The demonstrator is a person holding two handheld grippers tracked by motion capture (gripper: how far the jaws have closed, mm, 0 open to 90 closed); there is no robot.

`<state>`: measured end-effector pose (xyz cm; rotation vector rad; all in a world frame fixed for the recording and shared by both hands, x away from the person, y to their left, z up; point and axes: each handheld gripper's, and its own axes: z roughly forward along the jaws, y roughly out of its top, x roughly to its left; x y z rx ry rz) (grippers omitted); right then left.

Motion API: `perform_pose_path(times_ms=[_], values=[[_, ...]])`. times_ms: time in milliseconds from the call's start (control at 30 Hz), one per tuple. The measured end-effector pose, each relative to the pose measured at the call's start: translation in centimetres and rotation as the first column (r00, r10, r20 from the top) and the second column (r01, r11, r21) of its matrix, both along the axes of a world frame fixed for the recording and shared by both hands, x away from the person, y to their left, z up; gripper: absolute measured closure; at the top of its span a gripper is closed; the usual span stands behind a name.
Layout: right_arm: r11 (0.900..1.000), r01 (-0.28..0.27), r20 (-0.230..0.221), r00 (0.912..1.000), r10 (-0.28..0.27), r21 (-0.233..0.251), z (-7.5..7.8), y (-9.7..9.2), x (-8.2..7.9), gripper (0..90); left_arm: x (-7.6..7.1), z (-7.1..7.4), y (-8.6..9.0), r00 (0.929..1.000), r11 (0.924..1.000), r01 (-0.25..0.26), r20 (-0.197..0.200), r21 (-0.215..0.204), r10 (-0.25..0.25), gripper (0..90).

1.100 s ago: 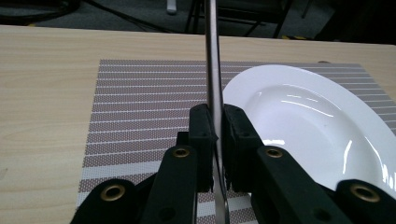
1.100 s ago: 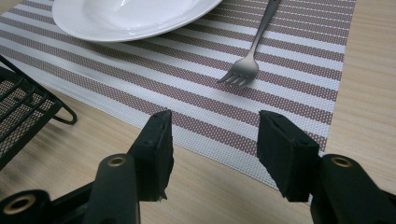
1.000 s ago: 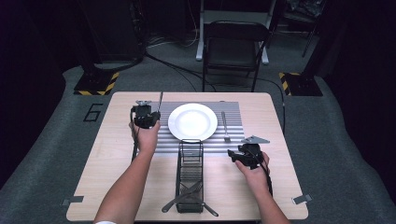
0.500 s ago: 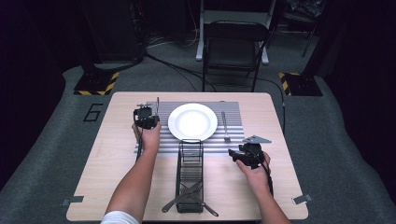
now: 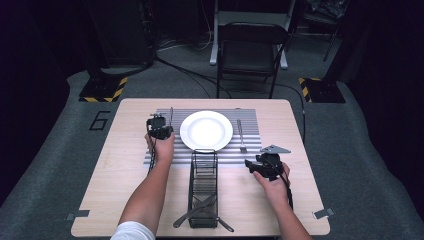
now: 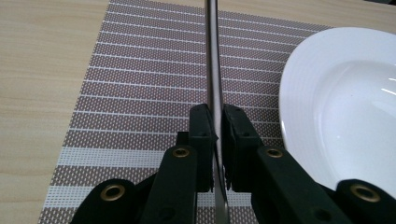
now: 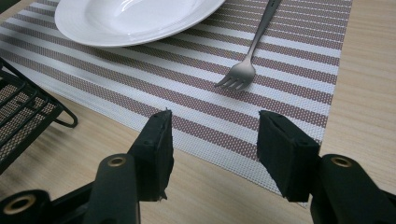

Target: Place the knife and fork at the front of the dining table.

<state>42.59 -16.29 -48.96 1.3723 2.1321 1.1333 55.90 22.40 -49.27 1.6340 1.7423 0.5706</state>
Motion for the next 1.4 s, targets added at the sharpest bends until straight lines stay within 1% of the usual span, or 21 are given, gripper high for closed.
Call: perform_pose_path(times_ms=[67, 167, 233, 267, 367, 467, 600, 767, 933, 1067, 1133, 1300, 1400], values=[[1.0000, 0.003, -0.005, 1.0000, -0.003, 0.001, 0.0, 0.0, 0.0, 45.1, 0.1, -0.2, 0.1, 0.9999, 1.0000, -0.002, -0.012, -0.003, 0.002, 82.6], [1.0000, 0.001, -0.003, 1.0000, -0.001, -0.002, -0.1, 0.1, 0.1, 45.2, 0.2, -0.5, 0.1, 0.9999, 1.0000, 0.003, -0.010, -0.008, -0.003, 82.6], [1.0000, 0.001, -0.002, 1.0000, -0.001, -0.002, -0.1, 0.1, 0.1, 45.2, 0.3, -0.6, 0.0, 0.9999, 0.9999, 0.012, -0.010, -0.004, -0.012, 82.6], [1.0000, 0.001, -0.001, 1.0000, -0.001, -0.002, -0.1, 0.1, 0.1, 45.1, 0.4, -0.7, 0.0, 0.9999, 0.9999, 0.013, -0.006, -0.003, -0.013, 82.6], [1.0000, 0.006, 0.000, 1.0000, -0.006, 0.006, 0.0, 0.0, 0.0, 45.1, 0.5, -1.1, -0.2, 0.9999, 1.0000, 0.006, -0.014, -0.001, -0.006, 82.6], [0.9999, 0.009, -0.004, 0.9999, -0.009, 0.005, 0.0, -0.1, 0.1, 45.1, 0.6, -1.5, -0.2, 0.9991, 1.0000, 0.008, -0.041, 0.000, -0.008, 82.5], [1.0000, 0.007, -0.008, 0.9999, -0.007, 0.003, -0.1, -0.1, 0.1, 45.2, 0.6, -1.8, -0.3, 0.9981, 0.9998, 0.018, -0.059, 0.005, -0.018, 82.5], [1.0000, 0.004, -0.003, 1.0000, -0.004, 0.003, 0.0, 0.0, 0.1, 45.1, 0.7, -1.9, -0.5, 0.9984, 0.9998, 0.019, -0.053, 0.007, -0.019, 82.5], [1.0000, 0.004, -0.010, 0.9999, -0.004, 0.003, -0.1, 0.0, 0.2, 45.1, 0.5, -2.0, -0.5, 0.9986, 0.9995, 0.027, -0.045, 0.013, -0.026, 81.7], [1.0000, 0.005, -0.008, 1.0000, -0.005, 0.007, -0.1, 0.0, 0.1, 45.1, 0.5, -2.0, -0.5, 0.9981, 0.9994, 0.035, -0.050, -0.002, -0.035, 80.6], [0.9999, 0.004, -0.007, 1.0000, -0.004, 0.010, -0.1, 0.0, 0.1, 45.1, 0.5, -2.0, -0.5, 0.9981, 0.9993, 0.037, -0.051, 0.003, -0.036, 81.2], [0.9999, 0.006, -0.012, 0.9999, -0.006, 0.012, -0.1, -0.1, 0.2, 45.1, 0.6, -1.9, -0.4, 0.9977, 0.9991, 0.041, -0.053, -0.003, -0.041, 81.4], [0.9998, 0.008, -0.014, 0.9999, -0.008, 0.017, -0.1, -0.1, 0.2, 45.1, 0.6, -2.0, -0.3, 0.9983, 0.9993, 0.035, -0.046, -0.008, -0.036, 81.6]])
